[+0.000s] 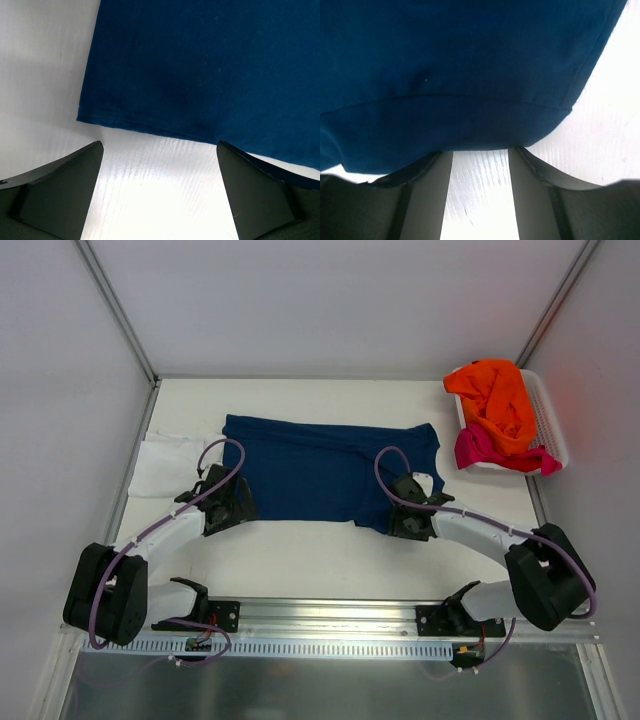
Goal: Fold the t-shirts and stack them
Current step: Fold the flattened tshirt in 1/3 of the way
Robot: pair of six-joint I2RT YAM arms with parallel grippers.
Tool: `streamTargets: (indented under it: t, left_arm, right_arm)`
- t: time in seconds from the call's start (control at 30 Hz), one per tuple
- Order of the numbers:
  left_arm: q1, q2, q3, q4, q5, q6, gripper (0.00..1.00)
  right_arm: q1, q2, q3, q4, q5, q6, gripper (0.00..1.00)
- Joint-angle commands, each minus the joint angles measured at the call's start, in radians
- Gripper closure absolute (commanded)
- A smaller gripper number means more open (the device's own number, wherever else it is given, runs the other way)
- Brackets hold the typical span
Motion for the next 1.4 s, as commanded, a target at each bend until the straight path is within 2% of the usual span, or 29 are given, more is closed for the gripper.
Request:
streamTargets:
  t: [0.0, 0.57, 0.83, 0.93, 1.03, 1.2, 1.37]
  left_arm:
    - [-0.010, 0.010, 0.030, 0.000, -0.013, -0.001, 0.01]
    - [-0.011, 0.004, 0.026, 0.000, 0.000, -0.002, 0.01]
    - [-0.011, -0.002, 0.021, 0.000, 0.011, 0.002, 0.01]
    - [-0.011, -0.007, 0.018, 0.000, 0.011, 0.002, 0.01]
    - [-0.011, -0.007, 0.018, 0.001, 0.011, 0.001, 0.01]
    - [-0.011, -0.001, 0.023, 0.001, 0.013, 0.004, 0.01]
    - [-0.011, 0.001, 0.024, 0.001, 0.010, 0.007, 0.01]
  right_arm:
    - [0.006, 0.040, 0.014, 0.039, 0.054, 0.005, 0.49]
    - [0.006, 0.003, 0.088, 0.011, 0.133, -0.029, 0.53]
    - [0.006, 0.072, 0.059, 0.097, 0.150, -0.026, 0.59]
    - [0.004, 0.094, 0.045, 0.126, 0.161, -0.029, 0.72]
    - [0.004, 0.130, 0.045, 0.146, 0.173, -0.033, 0.99]
    - [0.027, 0.112, 0.063, 0.090, 0.166, -0.024, 0.99]
    - [0.122, -0.061, 0.102, -0.178, 0.237, 0.040, 1.00]
